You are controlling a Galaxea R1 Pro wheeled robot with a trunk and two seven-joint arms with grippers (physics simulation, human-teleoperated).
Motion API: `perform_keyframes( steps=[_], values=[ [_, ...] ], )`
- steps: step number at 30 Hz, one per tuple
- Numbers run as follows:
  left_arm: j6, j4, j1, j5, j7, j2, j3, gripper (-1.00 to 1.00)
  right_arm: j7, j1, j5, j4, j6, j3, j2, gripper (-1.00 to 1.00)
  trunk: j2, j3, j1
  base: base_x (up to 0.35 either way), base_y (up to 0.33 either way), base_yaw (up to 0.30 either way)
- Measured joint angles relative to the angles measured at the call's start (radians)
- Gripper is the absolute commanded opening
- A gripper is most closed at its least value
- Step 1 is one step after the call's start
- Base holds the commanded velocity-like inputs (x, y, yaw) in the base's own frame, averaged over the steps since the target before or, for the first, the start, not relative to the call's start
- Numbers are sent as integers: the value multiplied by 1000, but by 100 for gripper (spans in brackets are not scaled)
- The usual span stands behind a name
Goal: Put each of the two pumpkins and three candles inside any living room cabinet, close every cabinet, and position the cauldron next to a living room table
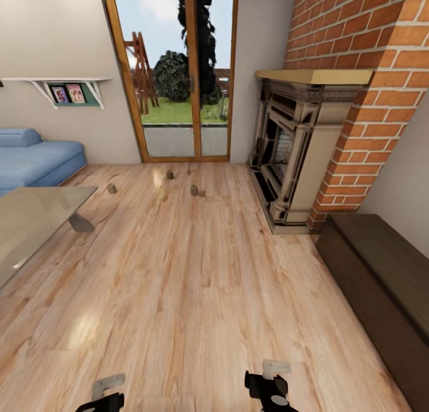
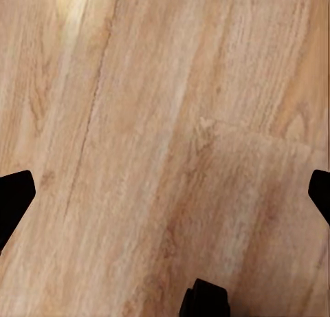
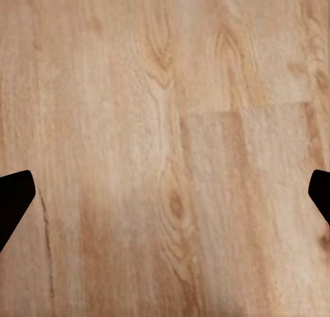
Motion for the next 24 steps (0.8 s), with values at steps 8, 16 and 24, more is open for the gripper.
perform_keyframes(
  steps=[8, 16, 24],
  values=[
    [-32, 1, 7, 3, 0, 4, 0, 100, 0, 0, 0, 0, -1, 0, -1, 100, 0, 0, 0, 333, 0, 0],
    [-36, 2, 19, 2, 0, 6, 0, 100, 1, 0, 0, 0, -2, 0, -1, 100, 0, 0, 0, 333, 0, 0],
    [-47, 2, 21, 2, 0, 7, 0, 100, 1, 0, 0, 0, -3, 0, -1, 100, 0, 0, 0, 333, 0, 0]
  ],
)
